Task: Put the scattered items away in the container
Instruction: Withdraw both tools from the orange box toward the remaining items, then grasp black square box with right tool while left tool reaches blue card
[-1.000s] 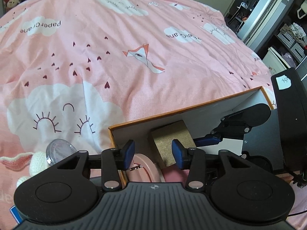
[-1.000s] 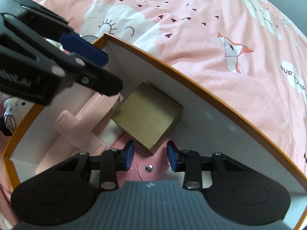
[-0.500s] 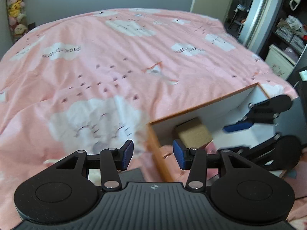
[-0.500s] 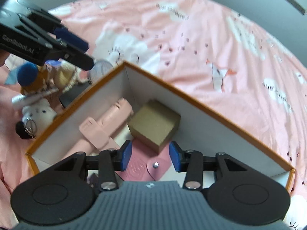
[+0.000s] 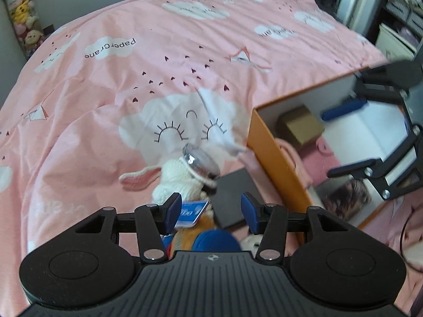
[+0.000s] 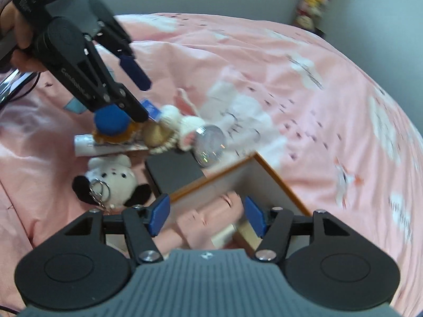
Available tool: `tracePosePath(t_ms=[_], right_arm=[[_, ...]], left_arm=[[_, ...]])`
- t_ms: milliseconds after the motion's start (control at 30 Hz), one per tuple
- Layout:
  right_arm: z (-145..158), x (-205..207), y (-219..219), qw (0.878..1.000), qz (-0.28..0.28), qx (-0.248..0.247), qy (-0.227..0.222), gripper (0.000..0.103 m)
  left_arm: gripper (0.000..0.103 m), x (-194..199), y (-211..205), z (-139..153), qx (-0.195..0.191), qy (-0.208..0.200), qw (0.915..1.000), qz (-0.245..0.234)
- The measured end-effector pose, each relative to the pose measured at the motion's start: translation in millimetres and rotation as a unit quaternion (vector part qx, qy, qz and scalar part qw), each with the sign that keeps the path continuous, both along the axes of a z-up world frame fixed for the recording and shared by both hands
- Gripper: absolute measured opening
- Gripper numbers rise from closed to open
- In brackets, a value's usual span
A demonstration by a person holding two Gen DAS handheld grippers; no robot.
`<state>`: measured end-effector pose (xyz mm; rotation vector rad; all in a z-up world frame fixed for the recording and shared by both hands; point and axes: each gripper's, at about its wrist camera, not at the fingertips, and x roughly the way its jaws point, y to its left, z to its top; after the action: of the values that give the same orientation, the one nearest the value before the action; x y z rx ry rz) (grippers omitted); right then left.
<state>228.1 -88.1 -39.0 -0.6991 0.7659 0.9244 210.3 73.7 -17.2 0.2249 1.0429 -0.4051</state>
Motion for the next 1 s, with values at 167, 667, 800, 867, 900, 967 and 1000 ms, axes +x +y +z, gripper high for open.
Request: tracePosePath(t_ms=[167,667,800,867,900,967,1000], right_arm=[[-6,7,48,0.997,0.071,-0.041,-0.002,0.079],[-88,57,128,0.969,0.128,-0.179,0.109,0.081],[-100,57,133,0.966,0.134,-0.189,0.117,0.083],[-105,58,135,0.965,0.134,-0.193,0.118,0.083],[-107,59,136,0.965,0.132,-0.194,0.12,0.083],[-110,61,137,0.965,0.126,-0.194,0.127,0.083],[-111,62,137,0.965,0.121,-0.193,0.129,0.081]], left_arm=[[0.058,1,8,-2,0.002,0.008,0.9995,-0.029],[0.059,27,16,-35,0.003,0.037,0.9968,-0.072],[0.059,32,21,-42,-0.006,0.041,0.9971,-0.065],[0.059,34,23,-43,-0.016,0.045,0.9969,-0.062],[0.059,34,23,-44,-0.018,0.045,0.9969,-0.062],[0.059,34,23,-44,-0.02,0.045,0.9969,-0.062],[0.059,34,23,-44,-0.02,0.045,0.9968,-0.063]])
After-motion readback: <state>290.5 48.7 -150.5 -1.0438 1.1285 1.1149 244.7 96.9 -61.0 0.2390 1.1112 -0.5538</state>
